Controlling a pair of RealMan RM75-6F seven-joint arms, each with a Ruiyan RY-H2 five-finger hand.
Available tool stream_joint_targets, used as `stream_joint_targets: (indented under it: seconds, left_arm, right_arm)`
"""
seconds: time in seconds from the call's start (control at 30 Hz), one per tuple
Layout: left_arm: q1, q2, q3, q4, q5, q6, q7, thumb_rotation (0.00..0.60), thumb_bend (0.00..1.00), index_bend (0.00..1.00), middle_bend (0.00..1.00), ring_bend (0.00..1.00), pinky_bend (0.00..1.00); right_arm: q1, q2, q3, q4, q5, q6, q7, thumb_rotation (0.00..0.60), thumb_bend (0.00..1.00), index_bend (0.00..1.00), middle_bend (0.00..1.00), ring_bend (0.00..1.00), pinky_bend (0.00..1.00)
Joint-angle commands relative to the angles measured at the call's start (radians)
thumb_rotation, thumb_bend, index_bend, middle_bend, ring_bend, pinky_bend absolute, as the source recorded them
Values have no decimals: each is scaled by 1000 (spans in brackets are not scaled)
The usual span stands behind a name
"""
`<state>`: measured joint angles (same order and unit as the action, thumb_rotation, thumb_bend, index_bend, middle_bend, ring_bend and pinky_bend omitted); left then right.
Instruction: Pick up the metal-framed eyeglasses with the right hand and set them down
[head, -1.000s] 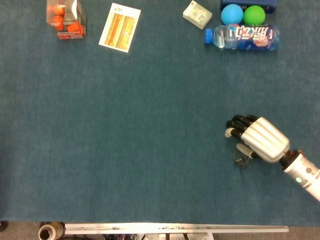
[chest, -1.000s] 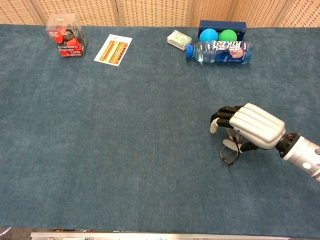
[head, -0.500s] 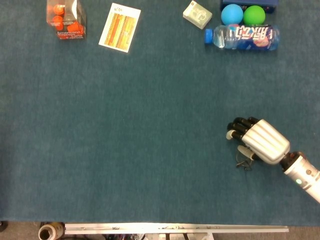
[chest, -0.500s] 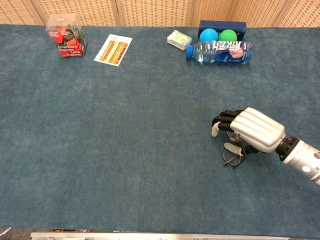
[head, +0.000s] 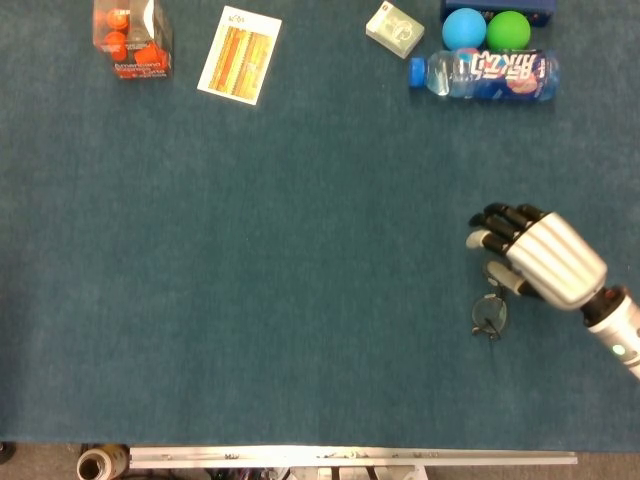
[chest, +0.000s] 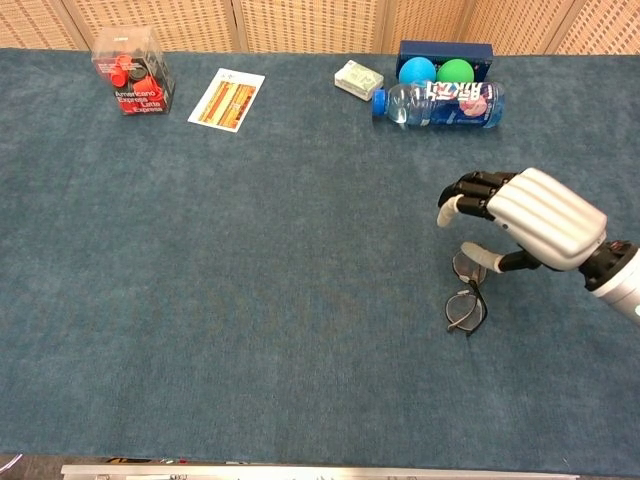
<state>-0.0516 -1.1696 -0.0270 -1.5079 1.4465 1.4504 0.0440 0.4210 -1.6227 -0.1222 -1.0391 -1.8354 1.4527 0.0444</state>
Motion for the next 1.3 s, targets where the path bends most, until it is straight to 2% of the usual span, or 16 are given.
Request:
stream_joint_targets:
  seconds: [0.03,0.27,0.47,0.77,1.3]
  left_arm:
    - [-3,4,-1,-11,2,1,11,600,39,491,480,485,631]
    - [-9,19,-5,-41,5,3,41,600,39,490,480,484,631]
    - [-13,31,-7,-63,-1,-1,63,600,39,491,480,485,631]
    - [-15,40,-8,-84,-9,-5,83,600,39,491,480,485,631]
    - [-23,43,-10,-113,-27,-16,128,600,39,491,480,485,631]
  right_arm:
    - [8,55,33,-71,-1,41,-31,600,325,408,337,264,466]
    - [27,121,68,-178,-20,83,-29,600,324,408,338,264,466]
    - [63,134,66,-171,-79,106,37,600,325,408,340,264,466]
    - [117,141,39,-185,-167,120,120,600,317,408,348,264,466]
    - [168,162,-25,-195,-261,96,153,600,308,408,352,264,466]
